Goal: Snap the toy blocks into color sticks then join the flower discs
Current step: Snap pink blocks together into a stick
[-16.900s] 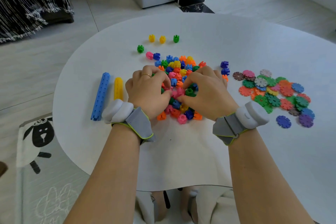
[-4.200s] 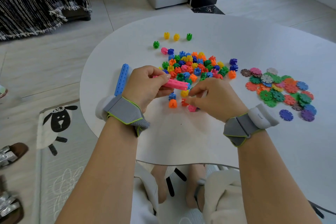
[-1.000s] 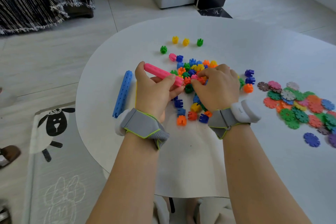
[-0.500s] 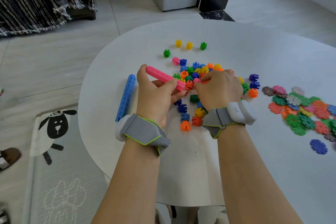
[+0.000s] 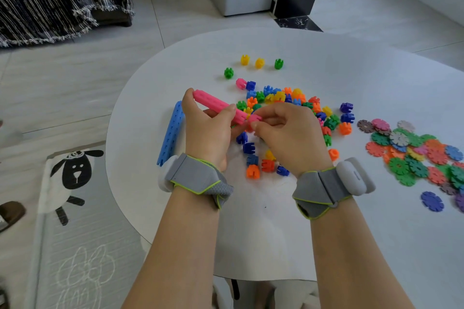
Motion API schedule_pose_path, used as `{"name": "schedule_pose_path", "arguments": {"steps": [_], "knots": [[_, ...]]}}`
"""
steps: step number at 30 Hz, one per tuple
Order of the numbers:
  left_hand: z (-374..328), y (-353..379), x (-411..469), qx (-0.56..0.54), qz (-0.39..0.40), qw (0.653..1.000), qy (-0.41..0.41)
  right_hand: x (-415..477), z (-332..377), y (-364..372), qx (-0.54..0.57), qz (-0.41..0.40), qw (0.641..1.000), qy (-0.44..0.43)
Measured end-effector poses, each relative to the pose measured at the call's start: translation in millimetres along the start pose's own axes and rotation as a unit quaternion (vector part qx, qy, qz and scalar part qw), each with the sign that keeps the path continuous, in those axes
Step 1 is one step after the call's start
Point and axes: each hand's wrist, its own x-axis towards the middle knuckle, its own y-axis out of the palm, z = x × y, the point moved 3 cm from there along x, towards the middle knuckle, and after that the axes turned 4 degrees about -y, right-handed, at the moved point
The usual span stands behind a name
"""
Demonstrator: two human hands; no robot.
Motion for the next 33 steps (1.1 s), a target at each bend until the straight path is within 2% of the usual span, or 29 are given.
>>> {"name": "schedule_pose_path", "arguments": {"steps": [23,33], "knots": [[1.0,8.6,-2.8,-0.013,0.018,1.0,-0.017,-4.2,-5.1,-7.4,0.048,-0.043,0.998,-0.021],[0.6,6.4,-2.7,-0.015,0.023,1.0,-0.01,-7.0,-2.6,-5.2,0.046,-0.065,0.995,-0.063]]}}
